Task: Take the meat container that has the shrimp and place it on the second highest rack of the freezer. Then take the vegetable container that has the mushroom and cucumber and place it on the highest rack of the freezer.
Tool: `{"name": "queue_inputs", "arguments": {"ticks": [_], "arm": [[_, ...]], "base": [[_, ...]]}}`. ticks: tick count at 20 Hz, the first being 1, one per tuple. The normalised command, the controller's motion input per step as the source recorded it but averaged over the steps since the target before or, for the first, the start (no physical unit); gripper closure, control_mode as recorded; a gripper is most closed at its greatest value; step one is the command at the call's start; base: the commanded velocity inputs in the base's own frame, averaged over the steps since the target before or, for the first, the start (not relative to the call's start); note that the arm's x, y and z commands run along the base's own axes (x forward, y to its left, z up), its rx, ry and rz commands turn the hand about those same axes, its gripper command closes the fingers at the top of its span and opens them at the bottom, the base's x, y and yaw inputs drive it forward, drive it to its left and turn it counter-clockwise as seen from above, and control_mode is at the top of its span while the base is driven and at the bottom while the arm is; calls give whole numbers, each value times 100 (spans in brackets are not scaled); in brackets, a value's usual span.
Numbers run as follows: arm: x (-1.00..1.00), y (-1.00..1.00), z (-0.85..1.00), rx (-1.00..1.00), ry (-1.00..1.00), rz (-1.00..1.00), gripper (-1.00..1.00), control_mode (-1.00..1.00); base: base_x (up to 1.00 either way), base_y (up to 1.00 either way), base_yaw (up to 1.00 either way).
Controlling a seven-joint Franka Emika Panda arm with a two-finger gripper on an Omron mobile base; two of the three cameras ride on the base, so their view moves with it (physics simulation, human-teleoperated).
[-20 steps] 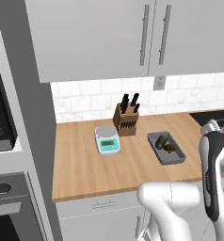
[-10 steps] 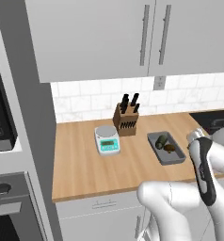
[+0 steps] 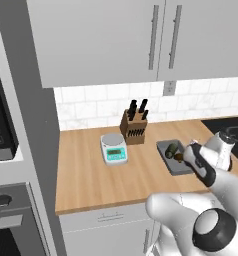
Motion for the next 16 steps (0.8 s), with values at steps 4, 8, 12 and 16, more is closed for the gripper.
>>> {"name": "queue_inputs", "arguments": {"ticks": [4,8,12,16], "arm": [[44,0,-51,0,10,0,-100,-100],[60,0,-46,0,8,2,-100,-100],[51,0,-49,0,6,3,-100,-100],[19,0,-54,0,5,3,100,-100]], "base": [[0,0,0],[0,0,0],[0,0,0],[0,0,0]]}}
